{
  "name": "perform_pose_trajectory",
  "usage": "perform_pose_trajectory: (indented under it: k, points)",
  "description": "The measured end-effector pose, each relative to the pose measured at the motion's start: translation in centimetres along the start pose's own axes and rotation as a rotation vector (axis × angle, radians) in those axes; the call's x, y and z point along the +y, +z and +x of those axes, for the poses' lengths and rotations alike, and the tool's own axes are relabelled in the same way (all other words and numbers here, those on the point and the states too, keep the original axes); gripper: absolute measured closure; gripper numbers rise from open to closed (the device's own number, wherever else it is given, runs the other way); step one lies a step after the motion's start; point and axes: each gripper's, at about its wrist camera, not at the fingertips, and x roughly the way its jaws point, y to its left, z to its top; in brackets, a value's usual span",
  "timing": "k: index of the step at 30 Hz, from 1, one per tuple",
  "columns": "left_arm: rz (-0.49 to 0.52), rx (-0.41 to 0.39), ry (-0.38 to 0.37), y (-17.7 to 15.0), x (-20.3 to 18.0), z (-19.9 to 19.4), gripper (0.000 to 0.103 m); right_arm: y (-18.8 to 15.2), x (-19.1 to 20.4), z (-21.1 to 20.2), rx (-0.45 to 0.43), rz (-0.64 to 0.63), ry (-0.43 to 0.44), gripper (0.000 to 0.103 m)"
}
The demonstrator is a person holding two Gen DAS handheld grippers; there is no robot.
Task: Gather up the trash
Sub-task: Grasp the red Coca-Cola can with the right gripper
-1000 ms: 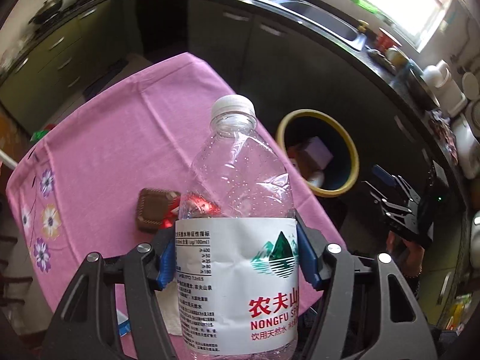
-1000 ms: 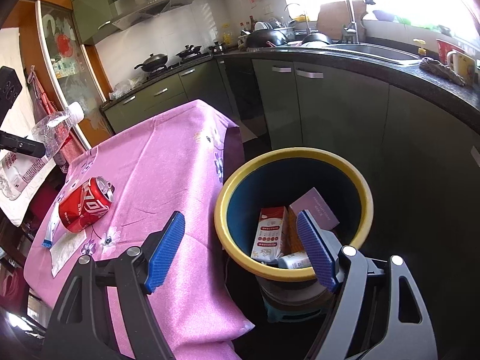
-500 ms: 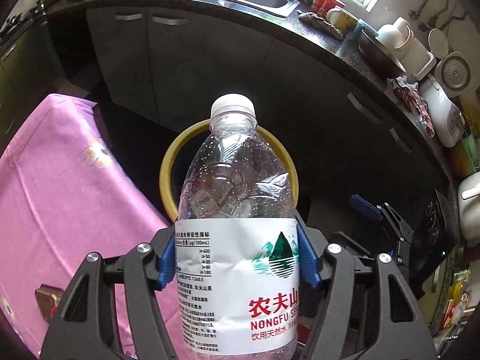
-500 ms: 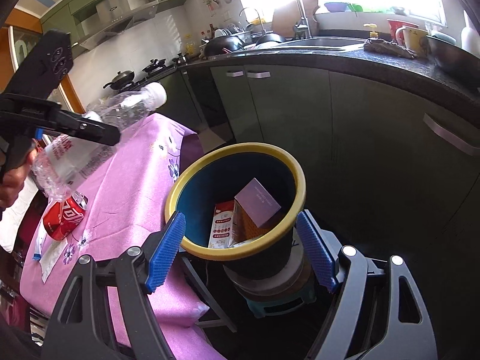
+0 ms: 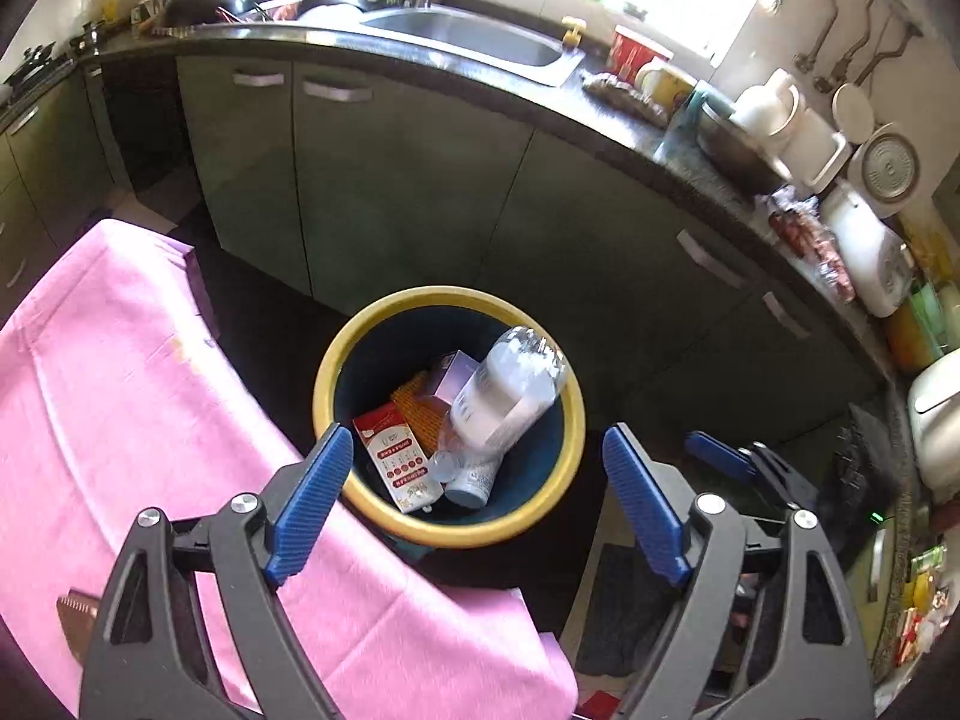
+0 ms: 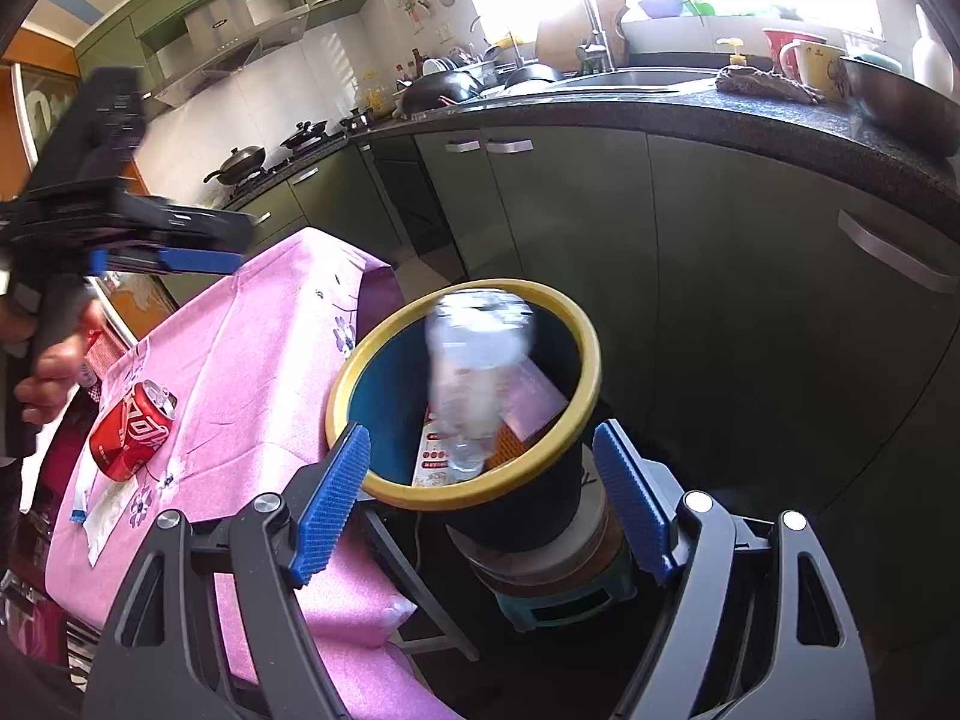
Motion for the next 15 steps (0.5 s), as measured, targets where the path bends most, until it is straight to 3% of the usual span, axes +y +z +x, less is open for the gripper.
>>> perform_pose_trajectory:
  k: [10, 15]
  points:
    - [-0.11, -0.24, 0.008, -8.9, 3.8, -14.2, 0.013, 0.3, 4.6, 1.0, 0.019, -0.08, 0.095, 0.026]
    - [-0.236, -0.389, 0.106, -15.4, 7.5, -21.1, 0.007, 0.4, 10.1, 2.6, 0.053, -0.207, 0.217, 0.023]
